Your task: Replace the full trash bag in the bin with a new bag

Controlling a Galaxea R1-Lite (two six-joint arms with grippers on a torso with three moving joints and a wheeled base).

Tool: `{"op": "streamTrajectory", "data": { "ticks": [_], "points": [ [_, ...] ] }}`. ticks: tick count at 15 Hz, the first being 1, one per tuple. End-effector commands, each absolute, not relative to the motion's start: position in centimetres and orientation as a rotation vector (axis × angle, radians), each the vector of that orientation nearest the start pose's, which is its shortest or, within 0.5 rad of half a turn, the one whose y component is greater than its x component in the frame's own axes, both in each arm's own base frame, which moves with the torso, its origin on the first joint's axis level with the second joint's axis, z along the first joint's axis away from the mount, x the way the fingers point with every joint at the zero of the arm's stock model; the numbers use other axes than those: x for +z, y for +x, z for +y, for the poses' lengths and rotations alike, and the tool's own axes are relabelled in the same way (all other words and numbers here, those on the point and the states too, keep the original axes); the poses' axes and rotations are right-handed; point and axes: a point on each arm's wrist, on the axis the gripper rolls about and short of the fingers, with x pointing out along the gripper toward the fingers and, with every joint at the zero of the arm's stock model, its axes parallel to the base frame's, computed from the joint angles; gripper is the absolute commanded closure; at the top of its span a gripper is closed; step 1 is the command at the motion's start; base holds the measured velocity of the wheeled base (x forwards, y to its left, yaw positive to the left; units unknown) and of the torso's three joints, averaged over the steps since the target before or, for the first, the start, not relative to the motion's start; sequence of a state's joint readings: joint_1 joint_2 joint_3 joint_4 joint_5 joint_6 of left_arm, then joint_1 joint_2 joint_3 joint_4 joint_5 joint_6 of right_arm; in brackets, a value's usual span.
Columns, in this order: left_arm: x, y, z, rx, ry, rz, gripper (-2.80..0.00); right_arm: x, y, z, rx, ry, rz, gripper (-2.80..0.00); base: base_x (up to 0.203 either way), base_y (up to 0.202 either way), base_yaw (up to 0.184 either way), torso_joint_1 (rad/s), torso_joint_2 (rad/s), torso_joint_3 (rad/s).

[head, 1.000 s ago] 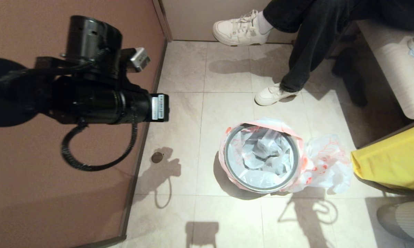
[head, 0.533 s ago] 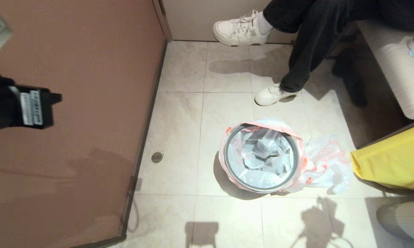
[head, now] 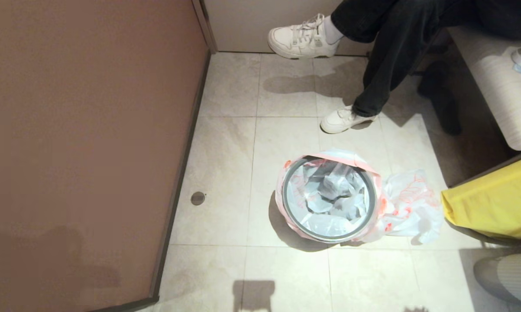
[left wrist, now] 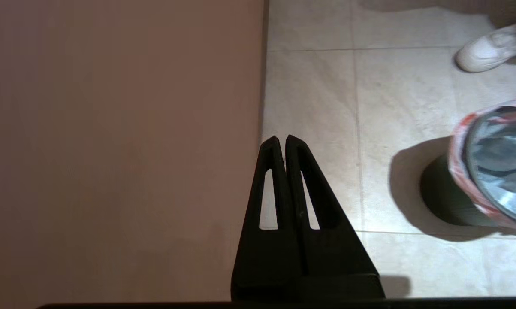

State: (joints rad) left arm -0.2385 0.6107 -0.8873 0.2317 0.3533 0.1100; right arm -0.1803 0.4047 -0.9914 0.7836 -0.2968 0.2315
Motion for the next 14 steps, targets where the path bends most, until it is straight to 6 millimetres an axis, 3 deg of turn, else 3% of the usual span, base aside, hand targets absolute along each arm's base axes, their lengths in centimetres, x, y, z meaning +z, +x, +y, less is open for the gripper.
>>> {"op": "streamTrajectory", "data": {
  "ticks": [1,4,10,14],
  "points": [
    [27.1,-3.6,1.5,0.106,0.041,-0.133,0.00,24.6,-11.1,1.8,-0.466,0.234,0.074,0.00,0.000,0.000,0.000,0.000,0.00,0.000],
    [23.2,-5.2,1.3,-0.007,-0.053,-0.100,0.00,25.1,-12.2,2.4,-0.349,0.224,0.094,0.00,0.000,0.000,0.000,0.000,0.00,0.000],
    [19.7,-2.8,0.6,-0.121,-0.066,-0.034,0.00,25.3,-11.8,2.9,-0.094,0.182,0.085,0.00,0.000,0.000,0.000,0.000,0.00,0.000],
    [19.1,-2.4,0.4,-0.163,-0.063,-0.046,0.00,24.3,-9.4,3.1,-0.028,0.045,0.101,0.00,0.000,0.000,0.000,0.000,0.00,0.000]
  ]
}}
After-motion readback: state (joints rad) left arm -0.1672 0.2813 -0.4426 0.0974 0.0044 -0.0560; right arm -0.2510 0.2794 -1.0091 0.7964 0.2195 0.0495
